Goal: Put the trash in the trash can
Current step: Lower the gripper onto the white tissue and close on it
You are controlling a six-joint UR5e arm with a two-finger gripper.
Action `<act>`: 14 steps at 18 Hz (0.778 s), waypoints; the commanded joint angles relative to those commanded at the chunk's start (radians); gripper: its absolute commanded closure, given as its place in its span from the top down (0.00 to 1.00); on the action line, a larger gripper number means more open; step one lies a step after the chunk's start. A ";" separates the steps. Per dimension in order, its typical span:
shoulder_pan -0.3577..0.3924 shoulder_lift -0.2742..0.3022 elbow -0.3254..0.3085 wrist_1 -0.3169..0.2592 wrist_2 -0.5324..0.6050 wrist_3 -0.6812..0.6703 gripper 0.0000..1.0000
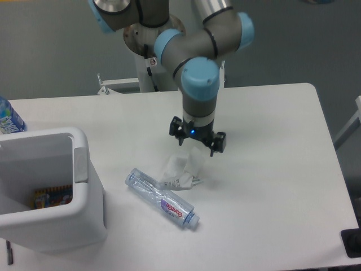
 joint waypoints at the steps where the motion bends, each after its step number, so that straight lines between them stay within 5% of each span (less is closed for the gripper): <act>1: 0.000 -0.012 0.000 0.008 0.005 0.000 1.00; 6: -0.021 -0.055 -0.002 0.038 0.089 -0.009 0.99; 7: -0.022 -0.055 -0.002 0.040 0.095 -0.011 0.85; 11: -0.022 -0.049 0.002 0.038 0.097 -0.012 0.00; 14: -0.020 -0.043 0.009 0.037 0.095 -0.006 0.00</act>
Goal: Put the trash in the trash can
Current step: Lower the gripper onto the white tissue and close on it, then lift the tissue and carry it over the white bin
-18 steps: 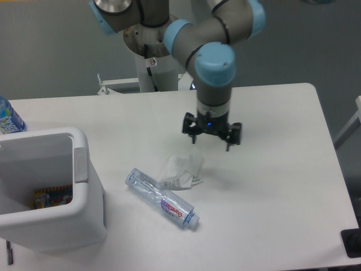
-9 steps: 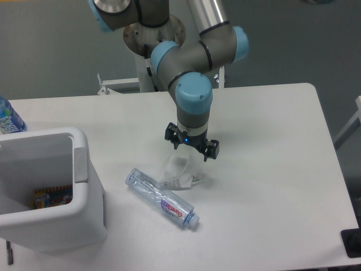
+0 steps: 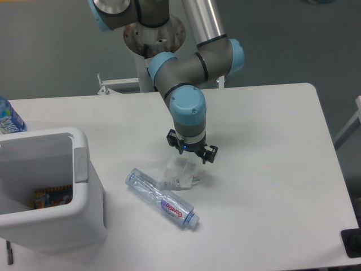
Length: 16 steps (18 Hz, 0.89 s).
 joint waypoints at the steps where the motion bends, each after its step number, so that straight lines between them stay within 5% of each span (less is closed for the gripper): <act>1: 0.003 0.005 0.003 -0.003 0.000 0.005 0.00; 8: 0.074 0.084 0.020 -0.089 -0.015 0.153 0.00; 12: 0.120 0.124 0.133 -0.254 -0.155 0.153 0.00; 16: 0.150 0.161 0.193 -0.250 -0.345 0.040 0.00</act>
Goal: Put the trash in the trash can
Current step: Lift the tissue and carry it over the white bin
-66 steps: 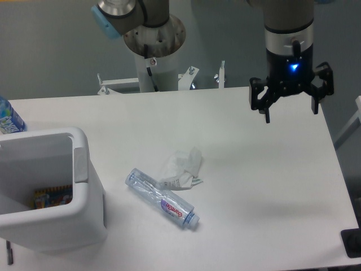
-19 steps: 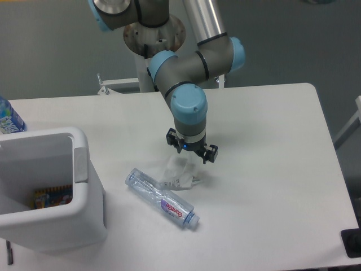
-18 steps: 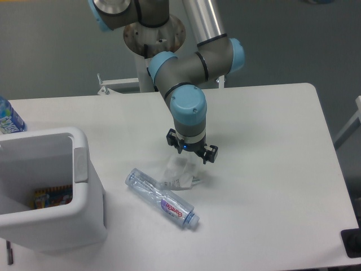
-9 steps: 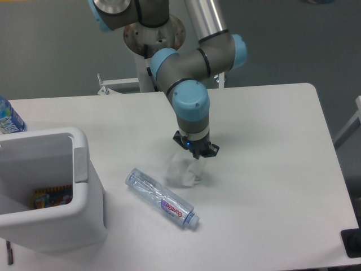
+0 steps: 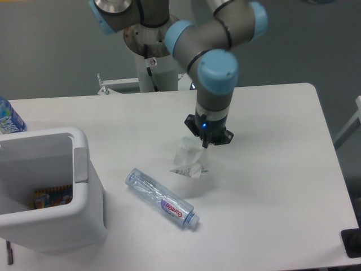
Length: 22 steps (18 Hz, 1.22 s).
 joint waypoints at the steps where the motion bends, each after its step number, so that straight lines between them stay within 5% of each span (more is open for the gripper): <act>1: 0.009 0.011 0.021 0.008 -0.060 -0.046 0.00; 6: 0.023 0.051 0.106 0.029 -0.195 -0.308 0.00; 12: 0.003 0.136 0.127 0.091 -0.399 -0.643 0.00; 17: -0.082 0.175 0.112 0.091 -0.471 -0.735 0.00; 22: -0.211 0.134 0.114 0.107 -0.476 -0.740 0.00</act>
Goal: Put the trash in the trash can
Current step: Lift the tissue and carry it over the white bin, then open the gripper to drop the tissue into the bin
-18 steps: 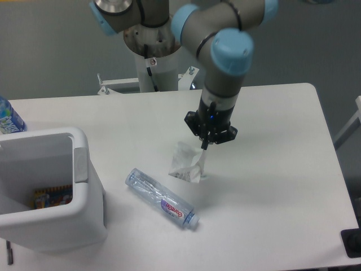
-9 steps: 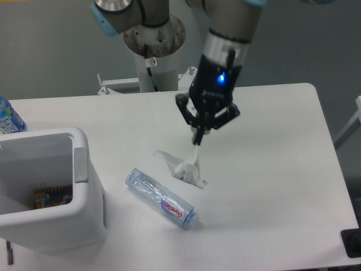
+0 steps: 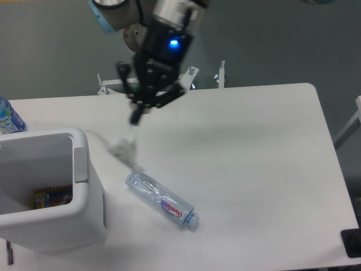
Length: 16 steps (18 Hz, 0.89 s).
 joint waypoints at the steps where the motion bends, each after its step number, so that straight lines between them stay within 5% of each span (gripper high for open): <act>1: -0.017 -0.006 0.000 0.009 0.000 -0.014 0.00; 8: -0.111 -0.071 0.000 0.097 0.002 -0.078 0.00; 10: -0.131 -0.089 0.000 0.121 0.002 -0.075 0.25; 12: -0.132 -0.092 0.002 0.135 0.002 -0.066 0.70; 13: -0.132 -0.091 0.000 0.137 0.003 -0.063 1.00; 16: -0.132 -0.084 0.002 0.137 0.003 -0.063 1.00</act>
